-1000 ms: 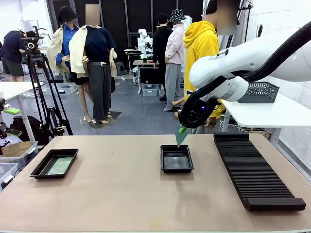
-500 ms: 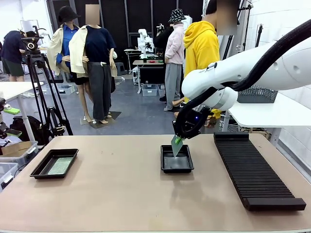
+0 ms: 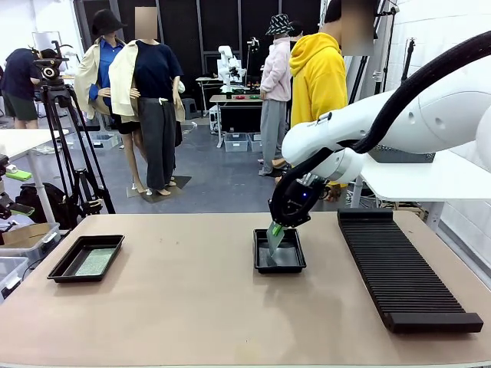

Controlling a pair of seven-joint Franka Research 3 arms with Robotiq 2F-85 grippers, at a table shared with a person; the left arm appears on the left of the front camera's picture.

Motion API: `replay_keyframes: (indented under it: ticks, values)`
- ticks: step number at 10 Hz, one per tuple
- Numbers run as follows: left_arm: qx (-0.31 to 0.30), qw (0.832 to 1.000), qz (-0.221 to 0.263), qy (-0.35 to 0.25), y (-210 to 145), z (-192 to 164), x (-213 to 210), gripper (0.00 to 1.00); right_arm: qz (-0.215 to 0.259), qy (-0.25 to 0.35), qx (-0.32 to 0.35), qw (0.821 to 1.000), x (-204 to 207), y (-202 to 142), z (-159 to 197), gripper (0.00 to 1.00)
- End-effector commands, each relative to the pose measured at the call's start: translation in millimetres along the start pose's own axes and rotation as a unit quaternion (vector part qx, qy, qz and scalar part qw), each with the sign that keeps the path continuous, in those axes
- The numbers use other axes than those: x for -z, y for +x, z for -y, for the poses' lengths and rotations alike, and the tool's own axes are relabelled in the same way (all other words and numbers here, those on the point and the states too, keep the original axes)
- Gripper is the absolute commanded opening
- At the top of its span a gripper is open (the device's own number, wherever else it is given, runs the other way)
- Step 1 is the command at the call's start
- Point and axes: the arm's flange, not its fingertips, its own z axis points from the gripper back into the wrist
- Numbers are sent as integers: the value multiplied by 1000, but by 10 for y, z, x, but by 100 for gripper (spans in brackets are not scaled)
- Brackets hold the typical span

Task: Inspect and transfer BCBs to ESD trays.
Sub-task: Pick up the Blank PCB from the PCB Rack and place it in the right ESD tray.

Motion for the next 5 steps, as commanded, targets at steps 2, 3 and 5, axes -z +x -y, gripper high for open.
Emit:
replay_keyframes:
  ticks: [2, 3, 5]
  values:
    - [1, 1000, 3, 5, -3, 8, -13, 100, -22, 18, -8, 1000, 97, 144, 3, 0]
    - [1, 1000, 3, 5, -3, 8, -13, 100, -27, 27, -15, 999, 129, 149, 17, 0]
    - [1, 1000, 3, 5, -3, 8, -13, 100, -11, 2, 0, 1000, 91, 64, 12, 0]
